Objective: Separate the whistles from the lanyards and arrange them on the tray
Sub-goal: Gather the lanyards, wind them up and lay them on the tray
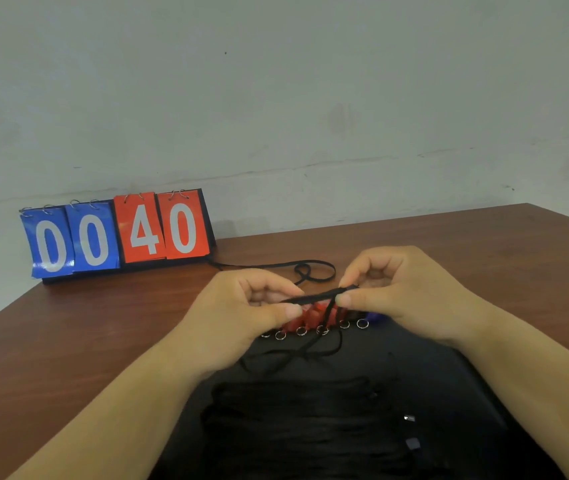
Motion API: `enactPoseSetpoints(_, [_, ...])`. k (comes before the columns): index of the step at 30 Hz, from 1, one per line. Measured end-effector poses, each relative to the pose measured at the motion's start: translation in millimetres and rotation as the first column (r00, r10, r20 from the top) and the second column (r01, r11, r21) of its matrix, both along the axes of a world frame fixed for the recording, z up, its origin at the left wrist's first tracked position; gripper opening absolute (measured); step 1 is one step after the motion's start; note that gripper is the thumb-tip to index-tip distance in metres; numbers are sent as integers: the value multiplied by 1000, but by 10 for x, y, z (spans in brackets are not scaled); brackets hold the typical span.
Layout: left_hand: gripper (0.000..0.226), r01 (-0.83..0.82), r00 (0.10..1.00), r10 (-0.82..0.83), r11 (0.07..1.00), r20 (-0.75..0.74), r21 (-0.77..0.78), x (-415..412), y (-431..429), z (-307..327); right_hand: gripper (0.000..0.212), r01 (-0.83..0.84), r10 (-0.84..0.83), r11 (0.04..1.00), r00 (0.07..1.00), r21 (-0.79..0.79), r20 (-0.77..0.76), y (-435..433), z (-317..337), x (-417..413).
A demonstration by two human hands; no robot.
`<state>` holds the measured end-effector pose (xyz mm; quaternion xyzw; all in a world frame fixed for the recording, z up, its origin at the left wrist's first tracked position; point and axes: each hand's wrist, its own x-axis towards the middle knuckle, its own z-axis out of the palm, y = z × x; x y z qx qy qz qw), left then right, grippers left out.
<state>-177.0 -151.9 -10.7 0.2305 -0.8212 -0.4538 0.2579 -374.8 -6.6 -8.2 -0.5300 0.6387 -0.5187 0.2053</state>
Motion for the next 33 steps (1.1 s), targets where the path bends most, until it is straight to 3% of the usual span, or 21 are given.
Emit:
enactPoseSetpoints(9, [24, -162, 985, 159, 986, 69, 31, 341, -447, 177, 12, 126, -123, 966, 992, 225, -24, -17, -39, -131])
enactPoseSetpoints(15, [16, -26, 928, 76, 990, 365, -140, 445, -537, 161, 11, 87, -16, 928, 981, 363, -195, -22, -69, -94])
enactPoseSetpoints(20, [17, 172, 825, -34, 966, 564, -194, 440, -541, 130, 9, 42, 144, 868, 933, 495, -330, -45, -111, -87])
enactPoseSetpoints(33, [11, 321, 705, -133, 936, 696, -146, 398, -539, 43, 10, -2, 294, 827, 855, 563, -428, -24, -140, -74])
